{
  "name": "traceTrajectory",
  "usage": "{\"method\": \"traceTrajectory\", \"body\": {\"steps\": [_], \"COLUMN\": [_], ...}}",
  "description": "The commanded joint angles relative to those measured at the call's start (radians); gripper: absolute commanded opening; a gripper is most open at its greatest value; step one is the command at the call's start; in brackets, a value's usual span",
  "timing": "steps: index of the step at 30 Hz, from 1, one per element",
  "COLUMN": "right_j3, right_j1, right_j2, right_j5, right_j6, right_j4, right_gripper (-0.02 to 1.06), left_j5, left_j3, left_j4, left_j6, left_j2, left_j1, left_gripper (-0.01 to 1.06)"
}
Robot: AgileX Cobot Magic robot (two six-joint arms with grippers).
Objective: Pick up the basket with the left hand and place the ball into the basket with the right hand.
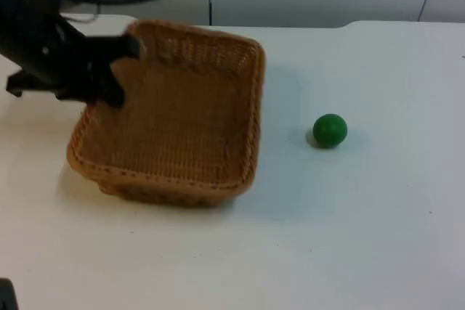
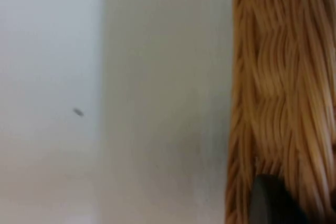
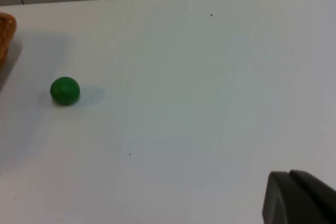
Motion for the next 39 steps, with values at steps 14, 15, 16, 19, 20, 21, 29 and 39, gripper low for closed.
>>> {"method": "traceTrajectory", "body": {"steps": [14,15,16,19,20,21,29,39], "right_j3": [0.006,0.006,0.006,0.006,0.006,0.006,0.006,0.006], "right_j1": [-0.008,-0.008,-0.008,-0.008,-0.008,-0.008,-0.008,-0.008], "right_j2": [-0.004,-0.004,-0.004,-0.004,-0.004,-0.004,-0.004,-0.004], "right_j5": [-0.006,-0.006,-0.006,-0.006,-0.006,-0.006,-0.006,-0.006], "right_j6": [-0.004,-0.004,-0.004,-0.004,-0.004,-0.004,-0.004,-0.004], "right_j4": [0.000,0.000,0.000,0.000,0.000,0.000,0.000,0.000], "right_gripper": [0.00,0.00,0.00,0.00,0.00,0.00,0.00,0.00], "left_j5": [0.149,0.149,0.149,0.145,0.145,0.145,0.145,0.138], "left_j3": [-0.001,-0.001,-0.001,-0.001,-0.001,-0.001,-0.001,-0.001], "left_j4": [-0.136,-0.141,-0.142,-0.142,-0.142,-0.142,-0.142,-0.142], "left_j6": [-0.010,-0.010,-0.010,-0.010,-0.010,-0.010,-0.007,-0.007], "left_j2": [-0.066,-0.066,-0.066,-0.066,-0.066,-0.066,-0.066,-0.066], "left_j1": [0.025,0.025,0.025,0.025,0.025,0.025,0.025,0.025], "left_gripper": [0.00,0.00,0.00,0.00,0.00,0.00,0.00,0.00]}}
